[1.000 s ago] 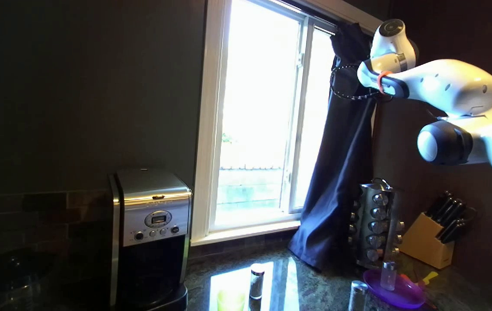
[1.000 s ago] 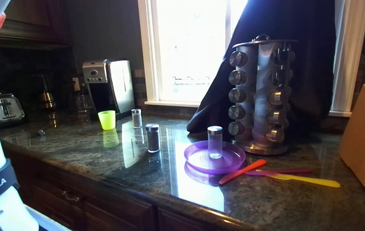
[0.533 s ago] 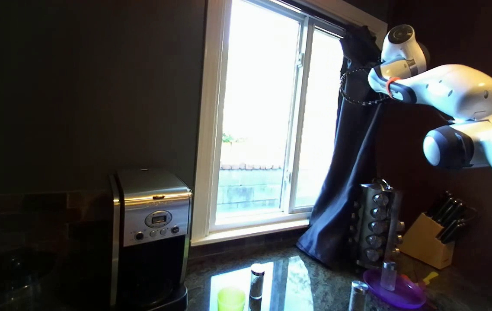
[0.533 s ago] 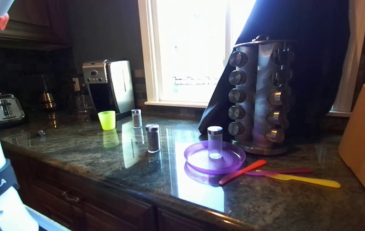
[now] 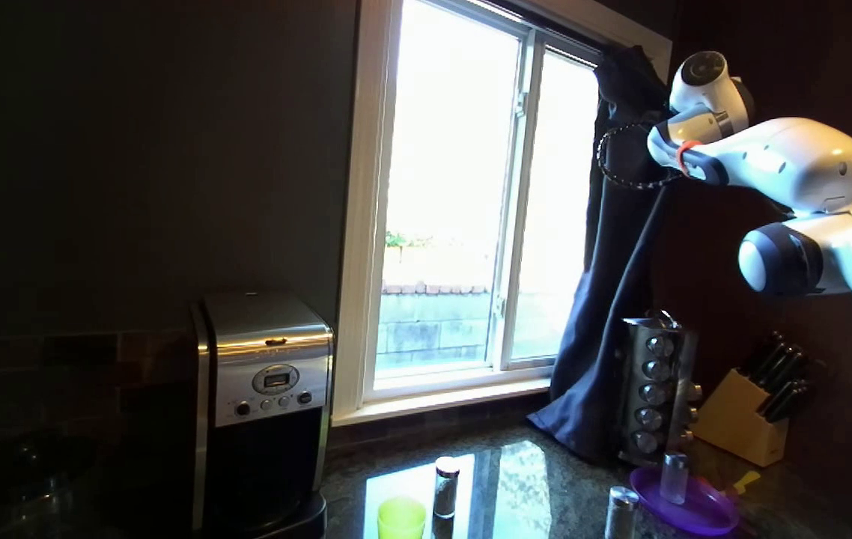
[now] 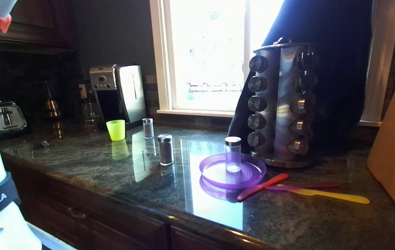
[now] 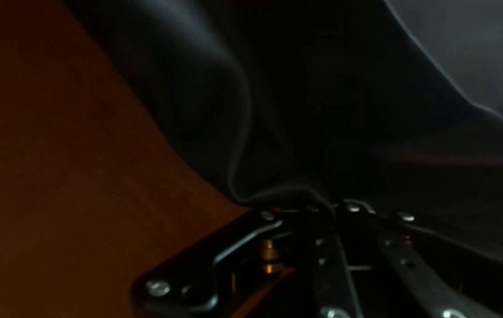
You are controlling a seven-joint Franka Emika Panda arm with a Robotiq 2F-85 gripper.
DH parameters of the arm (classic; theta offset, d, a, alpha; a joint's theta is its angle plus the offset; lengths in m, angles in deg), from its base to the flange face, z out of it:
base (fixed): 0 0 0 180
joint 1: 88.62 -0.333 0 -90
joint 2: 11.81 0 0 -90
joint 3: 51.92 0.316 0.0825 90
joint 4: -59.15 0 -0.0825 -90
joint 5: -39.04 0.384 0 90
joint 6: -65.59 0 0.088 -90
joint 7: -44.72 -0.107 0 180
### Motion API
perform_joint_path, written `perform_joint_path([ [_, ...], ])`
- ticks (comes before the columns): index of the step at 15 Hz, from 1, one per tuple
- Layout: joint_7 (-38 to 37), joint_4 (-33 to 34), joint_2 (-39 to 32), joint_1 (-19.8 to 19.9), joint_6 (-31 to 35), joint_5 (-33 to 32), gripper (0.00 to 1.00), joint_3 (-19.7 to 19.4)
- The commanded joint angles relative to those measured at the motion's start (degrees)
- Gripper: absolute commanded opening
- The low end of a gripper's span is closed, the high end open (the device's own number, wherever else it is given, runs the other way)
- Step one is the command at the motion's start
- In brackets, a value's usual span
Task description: Draw the curtain open.
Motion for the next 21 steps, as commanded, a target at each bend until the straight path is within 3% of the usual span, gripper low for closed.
perform_joint_path([
  [1, -3.32, -0.63, -1.56, 3.68, -3.15, -0.85, 0.00, -2.05],
  [3, -3.61, -0.58, -1.78, 3.75, -2.87, -0.84, 0.28, -2.30],
  [6, -6.77, -0.96, -1.77, 2.78, -11.07, -2.64, 0.50, -4.29],
  [8, -6.66, -1.25, -0.87, -0.11, -18.16, -5.39, 0.64, -5.58],
  [13, 11.32, -0.57, 3.23, -4.26, -21.29, -1.57, 1.00, 3.12],
  [16, 19.72, -0.39, 7.10, -7.40, -25.17, 0.84, 1.00, 7.70],
  [21, 26.29, -0.87, 11.65, -11.02, -34.06, 7.12, 1.00, 13.89],
])
